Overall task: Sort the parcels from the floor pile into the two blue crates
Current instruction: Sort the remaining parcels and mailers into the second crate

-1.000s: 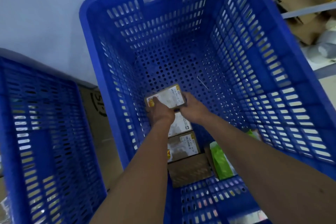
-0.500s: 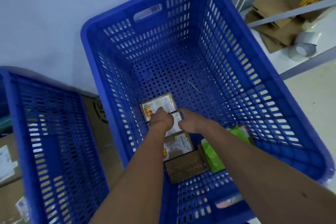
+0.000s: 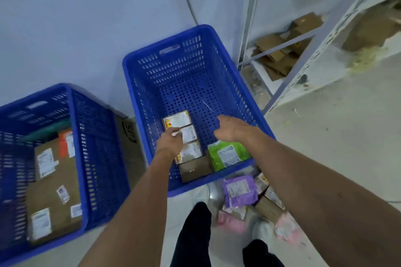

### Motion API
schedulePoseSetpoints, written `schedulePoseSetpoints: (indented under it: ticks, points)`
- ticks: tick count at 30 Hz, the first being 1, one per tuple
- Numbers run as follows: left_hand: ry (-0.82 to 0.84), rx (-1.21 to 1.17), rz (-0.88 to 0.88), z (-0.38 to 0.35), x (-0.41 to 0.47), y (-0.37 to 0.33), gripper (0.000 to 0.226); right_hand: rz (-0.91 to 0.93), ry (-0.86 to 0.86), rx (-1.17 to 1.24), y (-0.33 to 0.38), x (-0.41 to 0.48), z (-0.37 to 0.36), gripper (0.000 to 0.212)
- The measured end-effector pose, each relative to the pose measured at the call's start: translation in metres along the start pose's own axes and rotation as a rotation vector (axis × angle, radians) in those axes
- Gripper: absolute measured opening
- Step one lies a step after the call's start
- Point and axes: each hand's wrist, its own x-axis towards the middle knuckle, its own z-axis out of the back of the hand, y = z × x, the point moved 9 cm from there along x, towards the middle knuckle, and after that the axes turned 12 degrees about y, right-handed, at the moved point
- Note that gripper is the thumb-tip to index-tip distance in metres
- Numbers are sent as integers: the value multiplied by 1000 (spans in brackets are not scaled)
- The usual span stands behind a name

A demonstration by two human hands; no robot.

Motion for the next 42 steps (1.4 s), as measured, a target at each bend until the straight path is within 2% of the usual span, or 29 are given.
schedulePoseSetpoints:
  ticks: [5, 11, 20, 29, 34, 42]
  points:
    - [-194, -17, -17, -1, -112, 14, 36, 60, -134, -48, -24, -86, 0, 67]
    - [-240, -57, -54, -33, -216, 27, 36, 74, -187, -93, -44, -163, -39, 65]
    - [-172, -87, -76, -78, -300, 64, 36, 15, -236, -87, -87, -240, -107, 60]
    - [-37, -49, -93, -171, -363, 132, 35, -71, -235, -175, -144, -310, -207, 50]
    - [28, -60, -81, -220, -383, 154, 35, -153, -211, -164, -196, -338, -239, 53]
    - [140, -26, -51, -306, -368, 143, 34, -231, -113, -101, -303, -342, -262, 58]
